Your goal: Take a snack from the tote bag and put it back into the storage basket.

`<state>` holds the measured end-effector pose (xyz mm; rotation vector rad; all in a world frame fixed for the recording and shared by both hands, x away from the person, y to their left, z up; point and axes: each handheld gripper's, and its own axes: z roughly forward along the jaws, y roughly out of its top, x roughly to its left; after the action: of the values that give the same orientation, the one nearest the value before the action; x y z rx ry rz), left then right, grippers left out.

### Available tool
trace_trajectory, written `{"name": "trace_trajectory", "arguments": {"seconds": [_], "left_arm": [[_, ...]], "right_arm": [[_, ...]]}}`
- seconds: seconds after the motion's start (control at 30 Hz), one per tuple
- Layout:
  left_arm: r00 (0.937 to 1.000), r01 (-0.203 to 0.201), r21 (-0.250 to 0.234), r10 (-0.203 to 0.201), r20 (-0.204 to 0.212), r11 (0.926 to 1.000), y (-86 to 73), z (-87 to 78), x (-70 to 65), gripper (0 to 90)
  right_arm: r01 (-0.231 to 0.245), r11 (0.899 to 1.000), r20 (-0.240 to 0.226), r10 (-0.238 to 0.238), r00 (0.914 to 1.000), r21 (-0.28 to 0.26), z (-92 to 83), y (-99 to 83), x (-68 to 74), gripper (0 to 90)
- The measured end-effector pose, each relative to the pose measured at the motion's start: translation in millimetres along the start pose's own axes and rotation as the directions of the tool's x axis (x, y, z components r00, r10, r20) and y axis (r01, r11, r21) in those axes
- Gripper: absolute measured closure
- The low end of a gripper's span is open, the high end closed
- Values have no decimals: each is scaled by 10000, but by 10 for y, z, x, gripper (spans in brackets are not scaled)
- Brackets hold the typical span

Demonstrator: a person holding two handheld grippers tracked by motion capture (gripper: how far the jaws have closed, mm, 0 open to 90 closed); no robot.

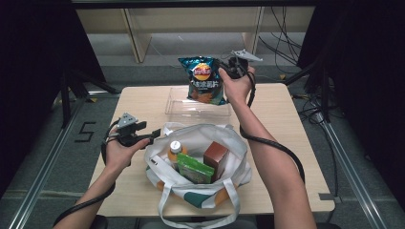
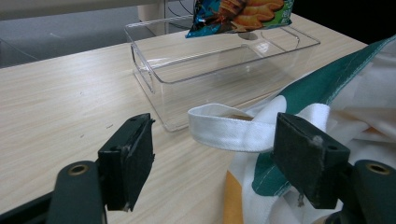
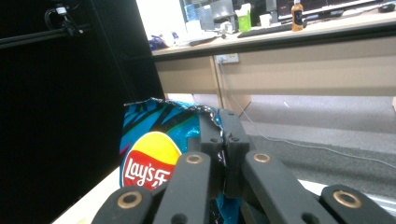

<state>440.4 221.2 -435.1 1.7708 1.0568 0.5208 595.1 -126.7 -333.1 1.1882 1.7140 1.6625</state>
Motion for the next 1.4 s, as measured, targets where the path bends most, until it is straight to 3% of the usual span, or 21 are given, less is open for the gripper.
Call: {"name": "trace_trajectory", "arguments": {"seconds": [0.1,0.27,0.3,0.37,0.4,0.57,0.6,0.63,0.67,0.73,0.77,0.87,0.97,1.03,1.13,1.2,1.33,1.4], "left_arm": [[10000,29,-32,-29,2,10000,-1,1,-6,283],[10000,76,-25,-76,38,10000,-11,9,-3,283],[10000,76,-23,-76,30,10000,-10,6,-3,283],[10000,97,-44,-97,0,9999,-7,2,-4,283],[10000,89,-45,-89,-7,10000,-5,1,-4,283],[10000,53,-26,-53,1,10000,-7,3,-5,283],[10000,53,-24,-53,1,10000,-7,3,-4,283],[10000,38,-5,-38,-13,10000,-6,1,-1,283],[10000,9,4,-9,-13,10000,-5,-1,2,283],[10000,47,-15,-47,-16,10000,-6,-1,2,283],[10000,45,-9,-45,-16,10000,-6,0,2,283],[10000,39,-14,-39,-4,10000,-5,1,0,283],[10000,92,-31,-92,12,10000,-4,3,-3,283],[10000,97,-34,-97,5,9999,-5,3,-3,282],[10000,30,-25,-30,-13,10000,-4,-2,2,283],[10000,35,-34,-35,-16,10000,-4,-3,3,283],[10000,34,-30,-34,-16,10000,-5,-3,4,282],[10000,34,-35,-34,-16,10000,-5,-3,3,283]], "right_arm": [[-179,9998,95,178,9998,63,19,-25,-18,900],[46,10000,105,-47,9999,53,47,-44,-79,900],[-244,9997,195,243,9995,53,49,-53,-76,900],[-173,9998,212,172,9996,40,64,-63,-100,900],[-377,9992,283,375,9989,89,68,-72,-93,900],[-268,9996,272,265,9993,82,102,-87,-123,900],[-462,9989,291,459,9985,98,106,-91,-111,900],[-247,9997,251,246,9994,41,119,-92,-129,900],[-456,9989,276,453,9986,101,118,-95,-115,900],[-260,9996,230,258,9994,82,129,-94,-130,900],[-500,9987,276,496,9984,134,129,-100,-108,900],[-104,9999,214,102,9997,61,155,-109,-133,900],[-428,9990,303,423,9986,143,165,-129,-108,900],[-228,9996,237,224,9995,153,179,-135,-120,900],[-424,9989,269,418,9988,214,188,-152,-98,900],[-75,9997,254,69,9997,212,206,-162,-119,900],[-439,9985,329,428,9985,341,212,-185,-94,900],[-206,9994,301,197,9994,275,226,-195,-117,900]]}}
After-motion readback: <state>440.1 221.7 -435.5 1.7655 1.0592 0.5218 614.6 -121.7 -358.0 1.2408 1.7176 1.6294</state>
